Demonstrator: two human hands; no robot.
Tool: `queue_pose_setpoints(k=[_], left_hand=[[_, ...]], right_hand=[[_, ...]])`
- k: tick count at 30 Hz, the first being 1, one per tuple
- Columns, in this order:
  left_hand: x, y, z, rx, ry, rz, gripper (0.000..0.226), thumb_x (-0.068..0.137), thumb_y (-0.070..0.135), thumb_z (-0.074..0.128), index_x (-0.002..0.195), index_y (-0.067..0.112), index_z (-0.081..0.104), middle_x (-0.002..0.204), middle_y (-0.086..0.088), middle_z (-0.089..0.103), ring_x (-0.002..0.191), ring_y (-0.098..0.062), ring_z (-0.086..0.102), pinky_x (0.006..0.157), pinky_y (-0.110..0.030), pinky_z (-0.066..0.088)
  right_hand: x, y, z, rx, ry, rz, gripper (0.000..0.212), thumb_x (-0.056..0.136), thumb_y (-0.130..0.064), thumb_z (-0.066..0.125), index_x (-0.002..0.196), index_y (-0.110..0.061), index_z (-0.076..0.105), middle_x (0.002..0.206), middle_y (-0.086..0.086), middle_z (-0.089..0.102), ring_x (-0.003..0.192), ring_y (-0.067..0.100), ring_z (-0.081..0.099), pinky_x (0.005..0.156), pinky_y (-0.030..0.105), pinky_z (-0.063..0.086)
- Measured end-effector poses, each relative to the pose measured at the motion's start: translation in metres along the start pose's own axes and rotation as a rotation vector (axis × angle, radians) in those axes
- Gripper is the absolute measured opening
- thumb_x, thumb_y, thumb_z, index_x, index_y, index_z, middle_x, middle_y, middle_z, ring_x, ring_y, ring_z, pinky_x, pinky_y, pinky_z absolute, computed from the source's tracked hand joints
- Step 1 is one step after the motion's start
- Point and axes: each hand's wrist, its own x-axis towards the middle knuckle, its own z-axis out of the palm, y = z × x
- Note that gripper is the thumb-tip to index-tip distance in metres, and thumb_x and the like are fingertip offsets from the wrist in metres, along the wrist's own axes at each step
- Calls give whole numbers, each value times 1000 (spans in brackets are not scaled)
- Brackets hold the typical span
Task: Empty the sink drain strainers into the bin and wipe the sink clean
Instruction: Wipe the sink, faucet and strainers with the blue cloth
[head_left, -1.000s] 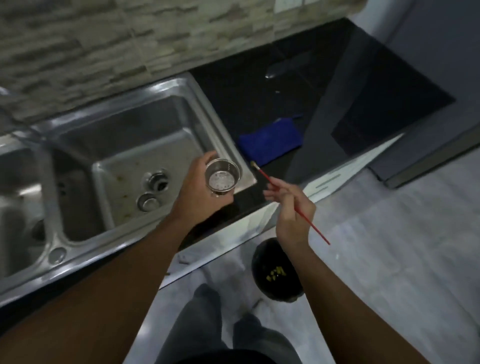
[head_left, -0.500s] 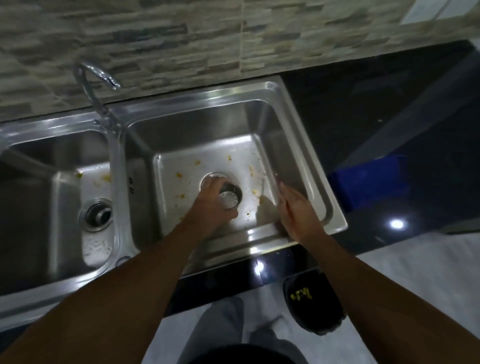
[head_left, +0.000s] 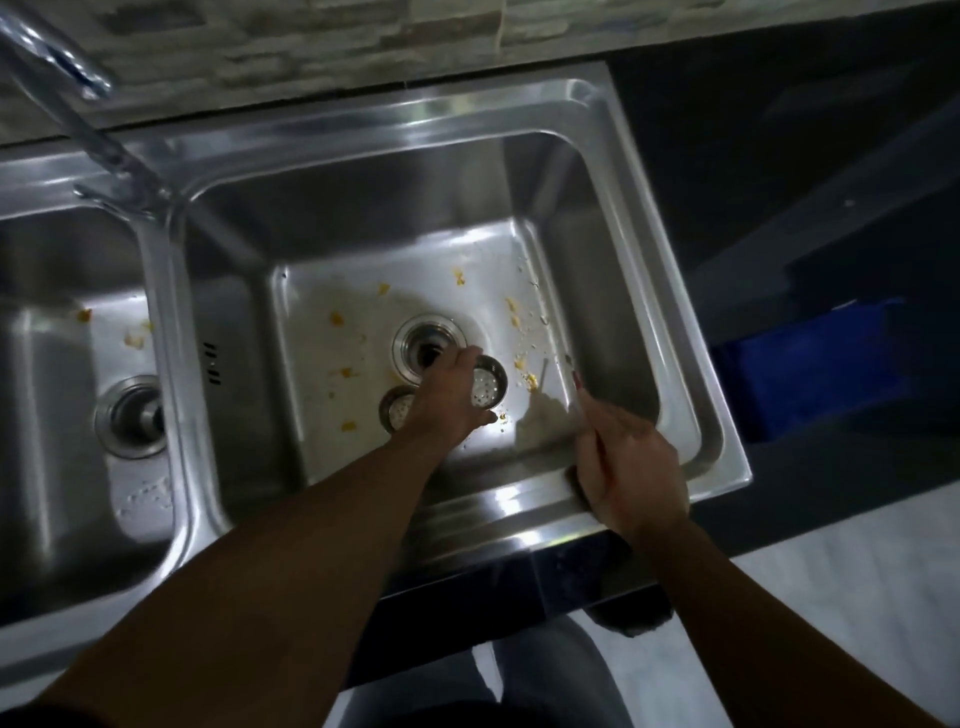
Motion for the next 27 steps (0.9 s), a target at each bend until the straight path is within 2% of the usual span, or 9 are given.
queue_pose_setpoints(k=[4, 6, 9, 12, 18, 21, 24, 27], left_hand=[[10, -3, 13, -4, -5, -3, 95, 64, 33, 94, 142, 16, 42, 145, -8, 41, 130, -31, 47, 106, -40, 43], [12, -4, 18, -13, -11, -15, 97, 62, 33, 94, 142, 17, 42, 143, -7, 42, 128, -30, 48, 105, -40, 46], [11, -4, 26, -26, -2, -28, 100, 60, 35, 95, 142, 15, 42, 142, -7, 43, 130, -27, 46, 106, -36, 42], [11, -1, 29, -46, 7, -55, 103, 58, 37, 95, 144, 15, 41, 143, -6, 43, 133, -26, 42, 107, -33, 38], [4, 8, 17, -109, 4, -84, 108, 58, 50, 92, 146, 23, 36, 144, -3, 47, 132, -26, 47, 108, -40, 43], [-11, 13, 7, -79, 52, -69, 96, 71, 57, 82, 148, 24, 34, 149, -1, 46, 137, -23, 44, 112, -38, 38], [-34, 20, -3, -74, 117, -30, 72, 84, 50, 72, 143, 21, 43, 143, -3, 52, 133, -24, 49, 108, -36, 40], [-62, 30, -11, -56, 125, 5, 54, 92, 49, 59, 136, 17, 54, 134, -5, 59, 125, -25, 54, 105, -39, 44]], right_hand=[[1, 5, 1, -7, -18, -42, 39, 99, -23, 47, 133, -11, 62, 110, 3, 74, 97, 15, 68, 96, 36, 53], [2, 7, 3, -2, -24, -66, 39, 100, -25, 44, 132, -12, 62, 112, 3, 74, 100, 15, 69, 104, 43, 49], [3, 8, 5, 21, -5, -78, 41, 102, -29, 38, 134, -17, 59, 113, 0, 74, 104, 13, 69, 113, 39, 41], [3, 9, 6, 37, 24, -80, 40, 102, -29, 38, 134, -19, 58, 111, -1, 74, 102, 10, 69, 110, 42, 45], [3, 12, 8, 37, 25, -100, 41, 101, -30, 37, 137, -21, 54, 106, -2, 74, 99, 9, 68, 108, 42, 47], [4, 11, 8, 32, 50, -96, 34, 102, -31, 37, 128, -24, 56, 100, -6, 73, 90, 1, 63, 103, 40, 50], [4, 8, 5, 52, 91, -103, 22, 101, -29, 40, 116, -27, 55, 94, -6, 71, 85, 2, 63, 95, 35, 54], [7, 6, -2, 208, 125, -96, 16, 102, -17, 45, 112, -22, 57, 83, -4, 67, 73, 3, 59, 78, 27, 56]])
